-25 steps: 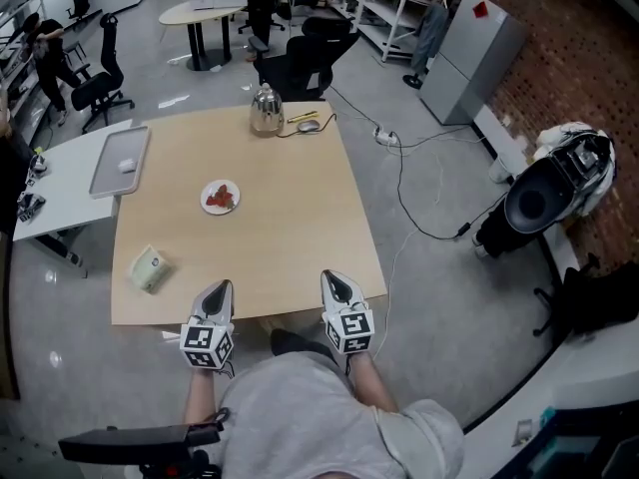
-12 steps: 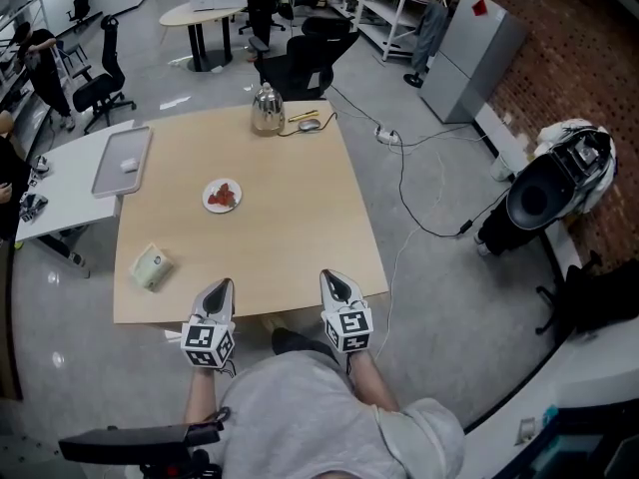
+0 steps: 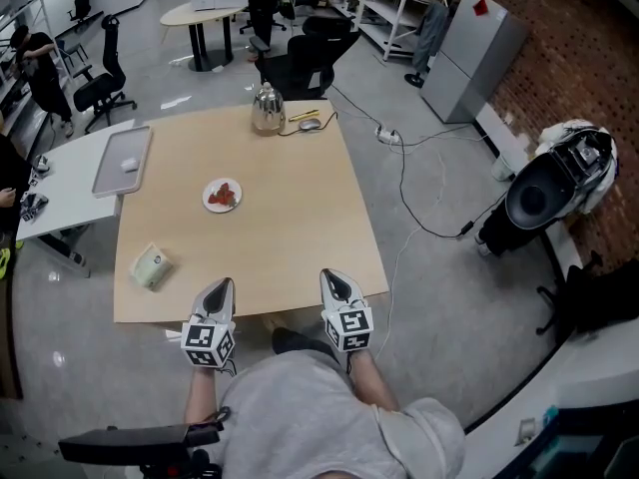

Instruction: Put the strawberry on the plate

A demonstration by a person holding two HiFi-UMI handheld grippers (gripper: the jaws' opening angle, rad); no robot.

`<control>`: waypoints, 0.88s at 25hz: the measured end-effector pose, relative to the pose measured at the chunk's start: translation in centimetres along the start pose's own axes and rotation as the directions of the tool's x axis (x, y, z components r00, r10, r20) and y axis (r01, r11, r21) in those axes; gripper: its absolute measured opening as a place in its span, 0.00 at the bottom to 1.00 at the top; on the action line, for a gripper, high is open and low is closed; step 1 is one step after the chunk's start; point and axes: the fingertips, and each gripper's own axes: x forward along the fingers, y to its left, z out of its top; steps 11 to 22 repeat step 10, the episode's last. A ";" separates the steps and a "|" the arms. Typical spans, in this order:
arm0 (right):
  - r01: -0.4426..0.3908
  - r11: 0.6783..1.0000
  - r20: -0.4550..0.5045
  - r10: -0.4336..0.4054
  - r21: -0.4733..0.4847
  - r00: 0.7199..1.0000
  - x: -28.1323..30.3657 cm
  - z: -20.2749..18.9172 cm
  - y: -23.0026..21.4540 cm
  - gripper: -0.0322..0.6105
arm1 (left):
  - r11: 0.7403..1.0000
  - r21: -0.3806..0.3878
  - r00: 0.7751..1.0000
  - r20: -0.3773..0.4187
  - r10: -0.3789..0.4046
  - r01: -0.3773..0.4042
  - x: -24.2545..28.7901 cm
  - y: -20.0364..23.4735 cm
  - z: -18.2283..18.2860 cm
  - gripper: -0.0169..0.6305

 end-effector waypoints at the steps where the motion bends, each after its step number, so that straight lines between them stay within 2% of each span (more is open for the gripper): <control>1: -0.001 1.000 0.000 0.001 0.000 1.000 0.0 0.0 0.0 0.06 | 1.000 0.000 1.000 0.000 0.001 -0.001 0.0 0.0 0.0 0.06; 22: -0.010 1.000 0.001 0.010 0.004 1.000 0.1 0.0 -0.1 0.06 | 1.000 0.002 1.000 0.001 0.007 -0.007 0.1 -0.2 0.1 0.06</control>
